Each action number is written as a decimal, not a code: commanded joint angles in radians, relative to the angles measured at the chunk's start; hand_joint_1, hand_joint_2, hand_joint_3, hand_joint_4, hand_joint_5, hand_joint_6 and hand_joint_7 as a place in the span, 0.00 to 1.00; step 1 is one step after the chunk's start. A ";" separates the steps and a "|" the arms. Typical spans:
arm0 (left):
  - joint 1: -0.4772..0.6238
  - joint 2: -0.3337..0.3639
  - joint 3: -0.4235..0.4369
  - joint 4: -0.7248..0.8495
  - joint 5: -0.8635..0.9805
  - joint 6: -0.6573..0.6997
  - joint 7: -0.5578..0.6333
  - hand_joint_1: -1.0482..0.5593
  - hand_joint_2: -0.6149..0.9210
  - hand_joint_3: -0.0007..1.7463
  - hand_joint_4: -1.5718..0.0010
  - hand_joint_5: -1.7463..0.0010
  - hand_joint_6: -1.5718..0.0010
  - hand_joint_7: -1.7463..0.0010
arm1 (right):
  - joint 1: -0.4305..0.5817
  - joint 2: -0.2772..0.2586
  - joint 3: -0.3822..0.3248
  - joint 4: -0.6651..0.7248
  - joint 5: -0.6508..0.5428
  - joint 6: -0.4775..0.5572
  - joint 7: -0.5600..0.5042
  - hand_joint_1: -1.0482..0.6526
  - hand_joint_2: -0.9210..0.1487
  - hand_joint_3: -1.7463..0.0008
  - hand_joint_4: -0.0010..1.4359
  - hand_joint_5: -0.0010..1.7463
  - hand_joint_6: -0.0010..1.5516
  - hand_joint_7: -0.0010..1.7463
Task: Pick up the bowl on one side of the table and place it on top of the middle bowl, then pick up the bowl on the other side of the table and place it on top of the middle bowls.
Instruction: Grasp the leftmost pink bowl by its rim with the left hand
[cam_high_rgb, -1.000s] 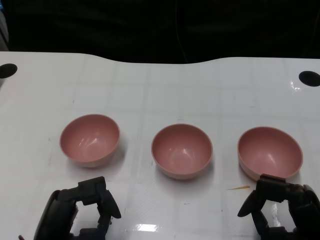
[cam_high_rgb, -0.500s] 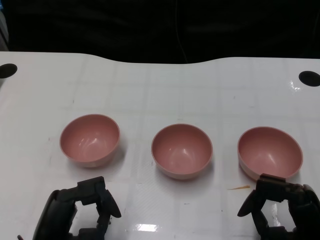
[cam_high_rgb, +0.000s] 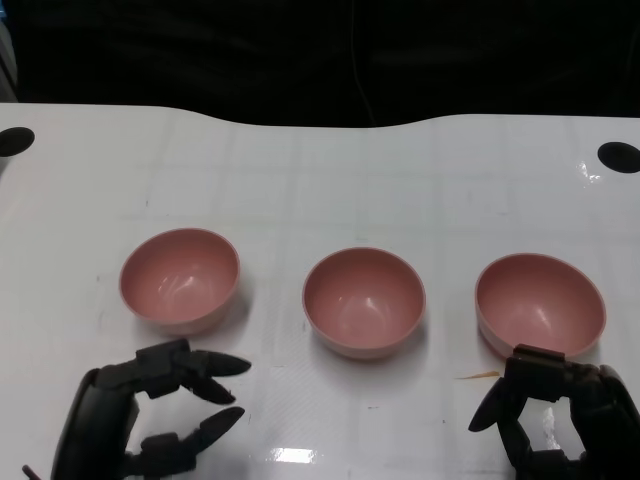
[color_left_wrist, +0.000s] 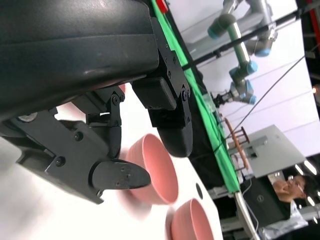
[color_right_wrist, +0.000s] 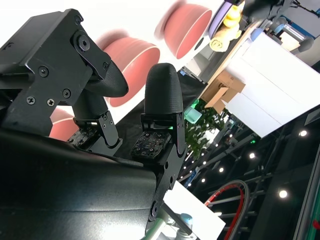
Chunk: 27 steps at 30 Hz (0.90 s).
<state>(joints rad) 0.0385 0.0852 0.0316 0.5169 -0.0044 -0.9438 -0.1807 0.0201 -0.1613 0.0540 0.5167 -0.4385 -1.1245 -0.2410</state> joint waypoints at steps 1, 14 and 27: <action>0.005 0.013 0.009 -0.024 0.004 0.019 0.016 0.49 1.00 0.05 0.48 0.56 0.42 0.89 | -0.001 -0.006 -0.001 -0.004 0.007 0.008 -0.005 0.61 0.67 0.11 0.57 0.95 0.57 0.69; 0.057 0.049 0.025 -0.478 0.522 0.492 0.224 0.39 0.96 0.00 0.67 0.83 0.68 1.00 | 0.000 0.002 0.001 -0.019 -0.019 0.013 -0.023 0.61 0.68 0.09 0.58 0.95 0.57 0.69; -0.020 0.138 -0.124 -0.567 0.938 0.812 0.325 0.27 0.99 0.00 0.71 0.93 0.76 1.00 | -0.001 -0.003 0.002 -0.018 -0.029 0.016 -0.031 0.62 0.66 0.10 0.57 0.97 0.57 0.70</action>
<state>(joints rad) 0.0412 0.2040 -0.0755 -0.0359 0.8947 -0.1686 0.1262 0.0181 -0.1528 0.0594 0.5071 -0.4649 -1.1130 -0.2619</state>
